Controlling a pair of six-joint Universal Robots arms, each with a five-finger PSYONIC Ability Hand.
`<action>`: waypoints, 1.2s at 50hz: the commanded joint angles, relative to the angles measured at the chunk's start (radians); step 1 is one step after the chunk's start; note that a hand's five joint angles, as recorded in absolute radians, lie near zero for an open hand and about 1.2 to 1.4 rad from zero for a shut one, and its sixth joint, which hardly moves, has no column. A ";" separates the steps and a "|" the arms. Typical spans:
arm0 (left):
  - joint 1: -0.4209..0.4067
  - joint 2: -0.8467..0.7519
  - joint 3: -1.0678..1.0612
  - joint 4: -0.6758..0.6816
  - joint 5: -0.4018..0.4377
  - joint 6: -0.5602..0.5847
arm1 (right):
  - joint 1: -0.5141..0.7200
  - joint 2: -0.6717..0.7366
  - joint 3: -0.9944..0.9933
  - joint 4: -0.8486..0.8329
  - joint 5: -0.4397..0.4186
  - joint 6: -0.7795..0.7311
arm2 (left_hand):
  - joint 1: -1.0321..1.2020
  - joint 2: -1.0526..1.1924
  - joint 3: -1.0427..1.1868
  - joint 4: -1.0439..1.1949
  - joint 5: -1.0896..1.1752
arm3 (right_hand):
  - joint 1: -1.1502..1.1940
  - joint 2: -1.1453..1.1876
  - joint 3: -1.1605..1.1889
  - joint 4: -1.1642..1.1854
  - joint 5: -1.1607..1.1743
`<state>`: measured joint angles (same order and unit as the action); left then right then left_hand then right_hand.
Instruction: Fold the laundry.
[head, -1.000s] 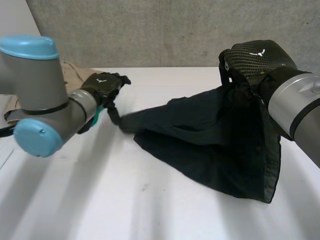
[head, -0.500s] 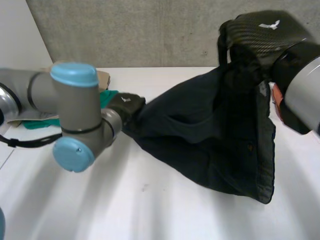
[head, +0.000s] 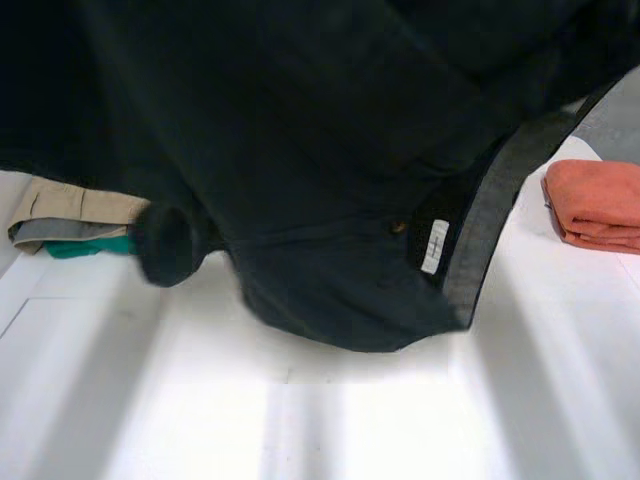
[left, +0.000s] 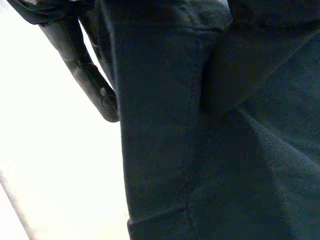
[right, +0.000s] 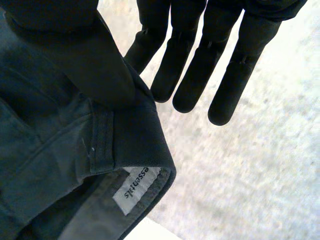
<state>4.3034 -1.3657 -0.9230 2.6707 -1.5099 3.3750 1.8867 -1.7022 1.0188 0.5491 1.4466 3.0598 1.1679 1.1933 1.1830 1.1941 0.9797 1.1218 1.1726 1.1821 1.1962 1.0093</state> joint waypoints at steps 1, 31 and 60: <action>0.006 -0.012 0.151 -0.090 -0.003 0.003 | -0.038 -0.045 -0.069 0.017 -0.043 0.071 | 0.228 0.203 0.213 0.202 0.242 | 0.275 0.224 0.214 0.200 0.212; 0.019 -1.154 0.641 0.159 0.071 0.046 | 0.045 0.898 -0.204 -0.616 0.130 -0.004 | 0.228 0.203 0.213 0.202 0.242 | 0.275 0.224 0.214 0.200 0.212; -0.048 -0.584 -0.170 0.209 -0.041 0.103 | -0.093 0.607 0.082 -0.103 -0.238 -0.364 | -0.803 -0.828 -0.818 -0.829 -0.789 | -0.689 -0.740 -0.750 -0.764 -0.751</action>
<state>4.2968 -2.2068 -0.6499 2.9084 -1.5386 3.4579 1.8577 -0.9519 0.9364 0.1893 1.4410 2.8376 0.1879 0.1976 0.2048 0.1956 0.0473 0.2229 0.2113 0.2056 0.2069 0.0488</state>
